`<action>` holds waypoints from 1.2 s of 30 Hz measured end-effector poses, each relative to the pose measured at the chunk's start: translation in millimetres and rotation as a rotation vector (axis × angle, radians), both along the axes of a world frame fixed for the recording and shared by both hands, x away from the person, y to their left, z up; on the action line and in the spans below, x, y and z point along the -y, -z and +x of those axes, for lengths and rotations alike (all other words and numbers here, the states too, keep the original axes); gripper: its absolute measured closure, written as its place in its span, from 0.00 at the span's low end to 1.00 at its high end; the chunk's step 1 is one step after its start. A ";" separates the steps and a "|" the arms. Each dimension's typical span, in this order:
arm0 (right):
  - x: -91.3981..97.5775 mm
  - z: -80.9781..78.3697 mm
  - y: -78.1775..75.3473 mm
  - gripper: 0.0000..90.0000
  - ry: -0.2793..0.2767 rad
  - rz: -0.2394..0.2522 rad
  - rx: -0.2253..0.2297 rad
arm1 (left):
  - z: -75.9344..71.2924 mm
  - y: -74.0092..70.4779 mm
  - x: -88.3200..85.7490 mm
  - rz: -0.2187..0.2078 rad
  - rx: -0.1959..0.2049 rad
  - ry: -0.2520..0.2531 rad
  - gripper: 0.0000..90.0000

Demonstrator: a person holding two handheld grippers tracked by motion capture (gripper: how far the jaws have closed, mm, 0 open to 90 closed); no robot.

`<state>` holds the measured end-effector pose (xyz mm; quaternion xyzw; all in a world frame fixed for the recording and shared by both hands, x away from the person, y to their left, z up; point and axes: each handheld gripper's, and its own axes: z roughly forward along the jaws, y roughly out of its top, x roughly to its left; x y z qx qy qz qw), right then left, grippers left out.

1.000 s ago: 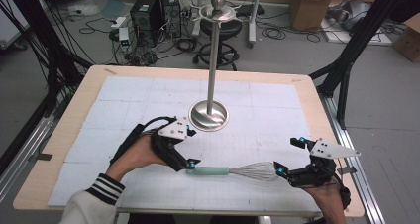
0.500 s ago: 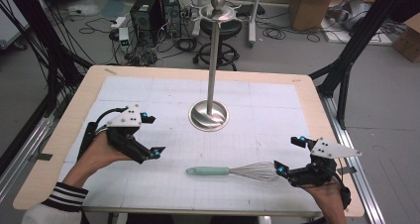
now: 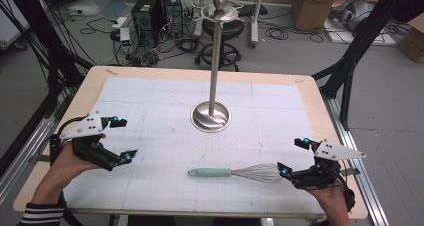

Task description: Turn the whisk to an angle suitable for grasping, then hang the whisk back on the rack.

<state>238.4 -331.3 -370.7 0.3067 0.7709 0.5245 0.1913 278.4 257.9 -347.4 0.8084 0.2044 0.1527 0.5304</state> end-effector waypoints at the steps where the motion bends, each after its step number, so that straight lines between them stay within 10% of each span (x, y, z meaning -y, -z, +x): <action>1: 0.1 -0.4 0.1 0.01 -0.002 -0.003 -0.002 | -2.2 3.7 -6.6 0.000 0.002 -0.016 0.02; 36: -6.7 -1.0 -4.5 0.01 -0.024 -0.022 0.004 | -8.0 18.0 -18.6 -0.038 0.011 -0.017 0.02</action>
